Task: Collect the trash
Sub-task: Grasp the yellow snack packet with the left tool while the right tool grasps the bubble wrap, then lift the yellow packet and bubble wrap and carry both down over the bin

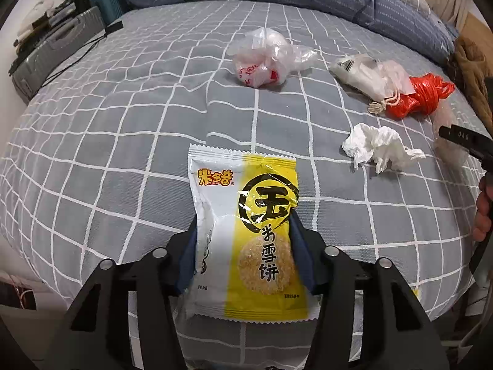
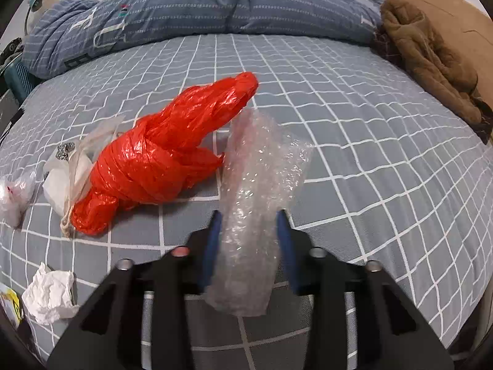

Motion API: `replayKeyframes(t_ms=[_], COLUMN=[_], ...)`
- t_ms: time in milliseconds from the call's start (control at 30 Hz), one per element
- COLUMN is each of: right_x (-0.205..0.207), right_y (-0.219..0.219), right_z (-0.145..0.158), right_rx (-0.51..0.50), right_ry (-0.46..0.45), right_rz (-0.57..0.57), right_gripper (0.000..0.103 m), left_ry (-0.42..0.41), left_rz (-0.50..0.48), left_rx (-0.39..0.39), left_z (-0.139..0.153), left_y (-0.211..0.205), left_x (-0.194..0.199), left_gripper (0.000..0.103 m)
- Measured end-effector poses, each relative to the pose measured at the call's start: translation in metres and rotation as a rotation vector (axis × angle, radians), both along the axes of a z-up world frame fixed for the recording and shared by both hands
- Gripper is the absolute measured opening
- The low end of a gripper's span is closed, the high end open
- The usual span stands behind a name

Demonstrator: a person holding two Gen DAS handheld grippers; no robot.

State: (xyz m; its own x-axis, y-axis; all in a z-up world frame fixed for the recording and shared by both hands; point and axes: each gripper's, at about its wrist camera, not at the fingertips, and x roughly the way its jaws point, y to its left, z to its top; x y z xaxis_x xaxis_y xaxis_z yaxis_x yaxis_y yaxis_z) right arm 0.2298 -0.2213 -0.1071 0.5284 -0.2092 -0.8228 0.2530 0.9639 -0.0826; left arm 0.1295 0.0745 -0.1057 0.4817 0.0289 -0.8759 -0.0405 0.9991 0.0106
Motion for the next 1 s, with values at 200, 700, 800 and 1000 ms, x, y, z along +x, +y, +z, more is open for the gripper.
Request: replayKeyframes(t_ms=[200, 700, 800, 1000], right_x=[-0.002, -0.030, -0.039, -0.063], right_y=[0.002, 0.004, 0.006, 0.009], right_z=[0.003, 0.038, 0.046, 0.061], right_rx=[0.001, 0.026, 0.030, 0.056], right_ry=[-0.013, -0.082, -0.096, -0.124], right_rz=[0.006, 0.034, 0.050, 0.084], right_gripper=[0.018, 0.017, 0.017, 0.017], left_ry=[-0.012, -0.111, -0.129, -0.152], left_rz=[0.027, 0.004, -0.017, -0.043], left_rx=[0.000, -0.044, -0.053, -0.075], left_z=[0.005, 0.040, 0.047, 0.055], left_y=[0.007, 0.004, -0.004, -0.020], left_x=[-0.002, -0.006, -0.007, -0.009], left_gripper=[0.032, 0.026, 0.026, 0.025])
